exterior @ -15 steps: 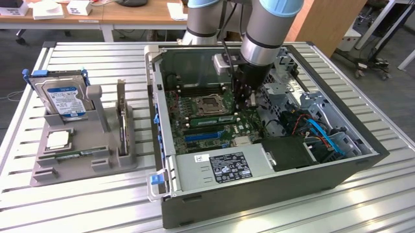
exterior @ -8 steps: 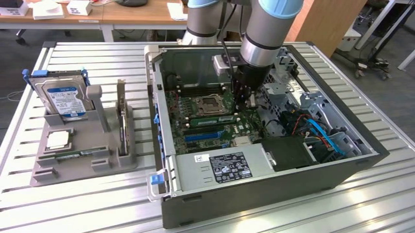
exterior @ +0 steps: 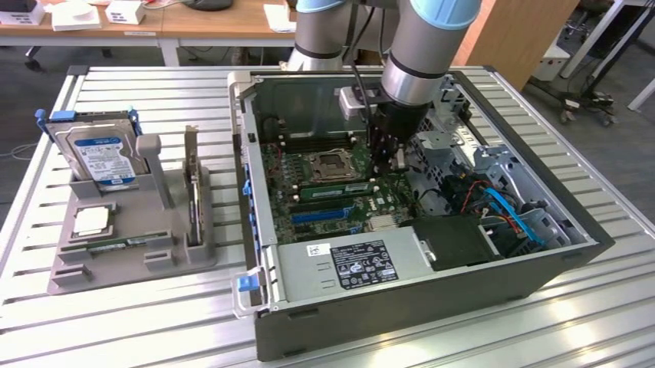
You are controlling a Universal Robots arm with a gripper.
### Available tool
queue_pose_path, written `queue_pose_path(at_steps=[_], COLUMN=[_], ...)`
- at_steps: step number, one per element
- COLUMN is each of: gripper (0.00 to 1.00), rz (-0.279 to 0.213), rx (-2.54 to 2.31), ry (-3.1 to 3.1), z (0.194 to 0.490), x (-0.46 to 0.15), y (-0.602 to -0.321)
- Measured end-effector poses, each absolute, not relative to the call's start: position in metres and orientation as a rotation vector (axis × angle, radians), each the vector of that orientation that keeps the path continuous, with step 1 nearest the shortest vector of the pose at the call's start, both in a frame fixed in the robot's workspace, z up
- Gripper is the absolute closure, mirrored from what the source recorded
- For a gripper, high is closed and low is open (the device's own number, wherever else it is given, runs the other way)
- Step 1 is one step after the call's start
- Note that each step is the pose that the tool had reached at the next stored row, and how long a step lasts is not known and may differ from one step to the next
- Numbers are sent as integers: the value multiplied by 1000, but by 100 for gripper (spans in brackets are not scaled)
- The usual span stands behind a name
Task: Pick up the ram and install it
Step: 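Press down the ram until it locks into place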
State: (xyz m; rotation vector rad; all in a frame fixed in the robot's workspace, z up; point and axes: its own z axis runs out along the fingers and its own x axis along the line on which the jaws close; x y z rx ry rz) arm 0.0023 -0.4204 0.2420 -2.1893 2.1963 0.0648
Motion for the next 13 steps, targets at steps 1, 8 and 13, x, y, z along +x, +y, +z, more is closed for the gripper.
queue_pose_path(at_steps=[1,8,13], gripper=[91,91,91], rz=[65,65,65], rx=[-2189,-2189,-2190], ry=[2196,2196,2196], z=[242,236,235], x=[2,2,2], y=[-420,-420,-420])
